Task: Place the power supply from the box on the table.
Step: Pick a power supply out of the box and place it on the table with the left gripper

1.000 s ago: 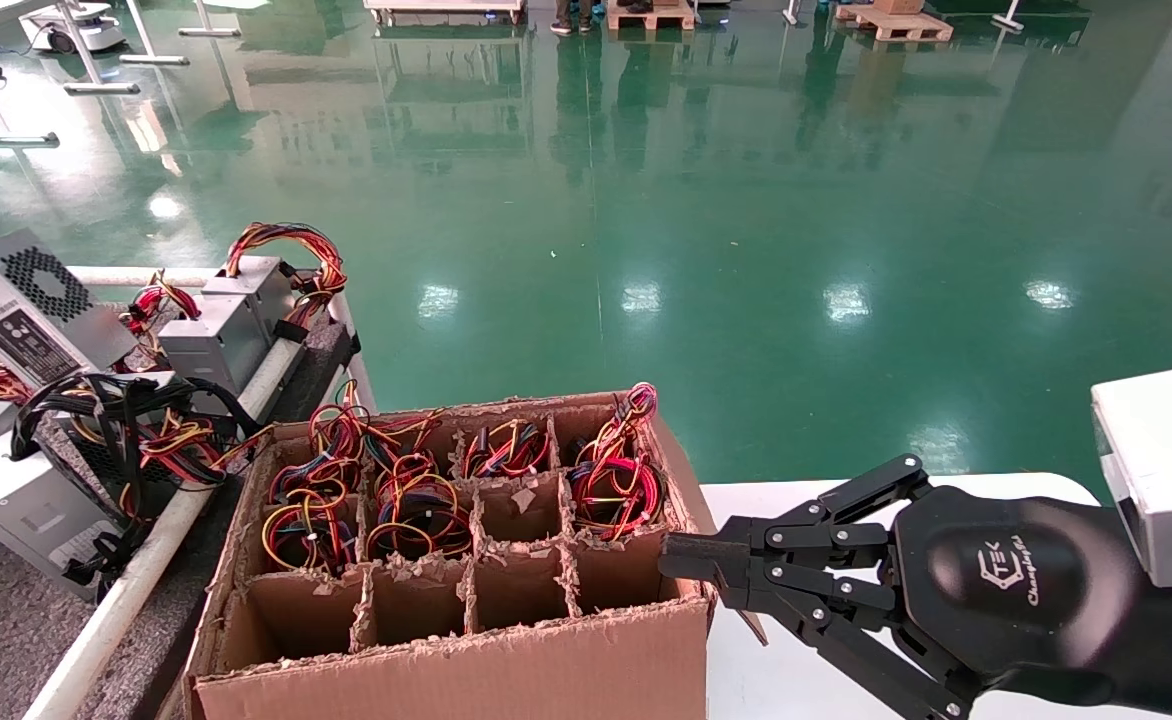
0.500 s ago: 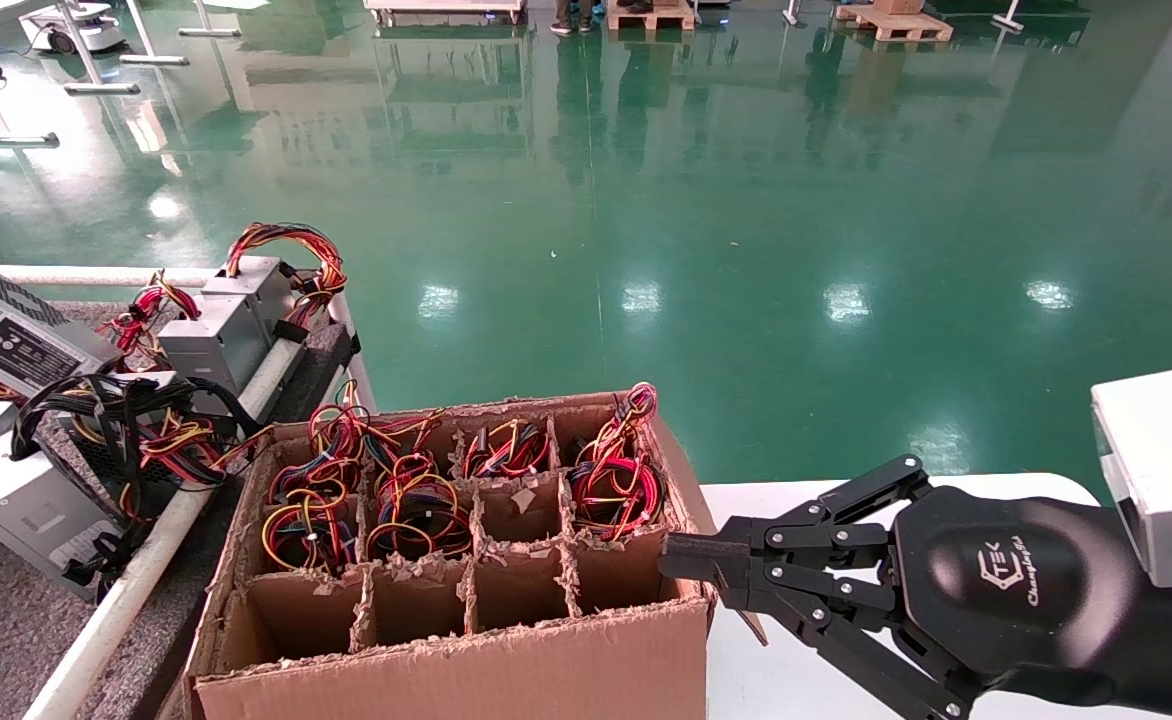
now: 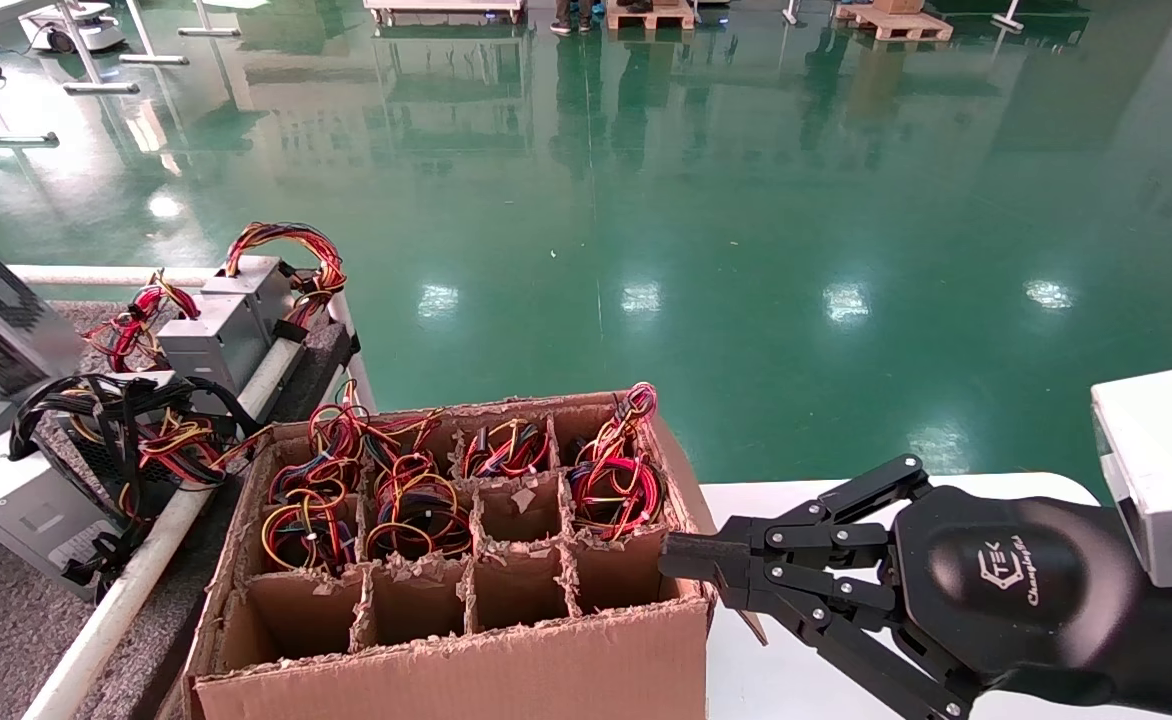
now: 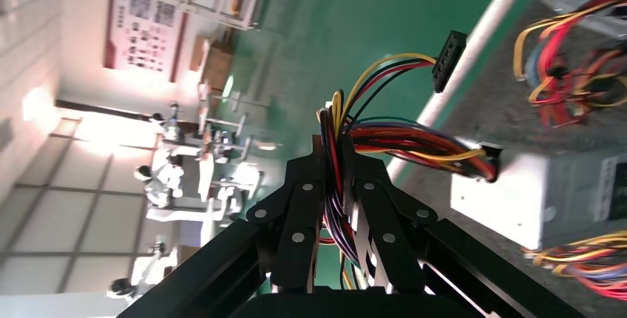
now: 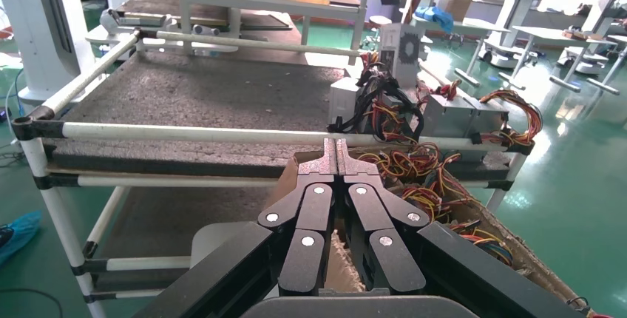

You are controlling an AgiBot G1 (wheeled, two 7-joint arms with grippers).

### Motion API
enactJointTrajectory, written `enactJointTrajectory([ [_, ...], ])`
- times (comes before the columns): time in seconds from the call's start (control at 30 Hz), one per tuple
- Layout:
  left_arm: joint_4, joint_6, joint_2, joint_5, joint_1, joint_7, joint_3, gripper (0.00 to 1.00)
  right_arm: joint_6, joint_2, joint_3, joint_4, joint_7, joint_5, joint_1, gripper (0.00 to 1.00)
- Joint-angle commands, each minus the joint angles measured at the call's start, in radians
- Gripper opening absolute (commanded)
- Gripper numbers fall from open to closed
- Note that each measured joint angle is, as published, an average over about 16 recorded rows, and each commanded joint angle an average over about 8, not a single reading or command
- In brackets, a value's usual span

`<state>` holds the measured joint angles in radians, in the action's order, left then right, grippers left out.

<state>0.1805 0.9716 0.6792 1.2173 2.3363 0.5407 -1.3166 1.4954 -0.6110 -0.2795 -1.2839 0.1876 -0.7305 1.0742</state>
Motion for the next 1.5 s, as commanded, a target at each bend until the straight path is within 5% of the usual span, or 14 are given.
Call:
enactJointTrajectory([
  [0.03,0.007,-0.015,-0.001,0.006,0.007,0.009,0.005,0.0,0.0,0.0,0.0,0.0,0.0,0.0,0.0,0.0],
  [1.5,0.152,0.073,-0.05,0.044,0.018,-0.159,-0.06,0.0,0.0,0.0,0.0,0.0,0.0,0.0,0.0,0.0],
])
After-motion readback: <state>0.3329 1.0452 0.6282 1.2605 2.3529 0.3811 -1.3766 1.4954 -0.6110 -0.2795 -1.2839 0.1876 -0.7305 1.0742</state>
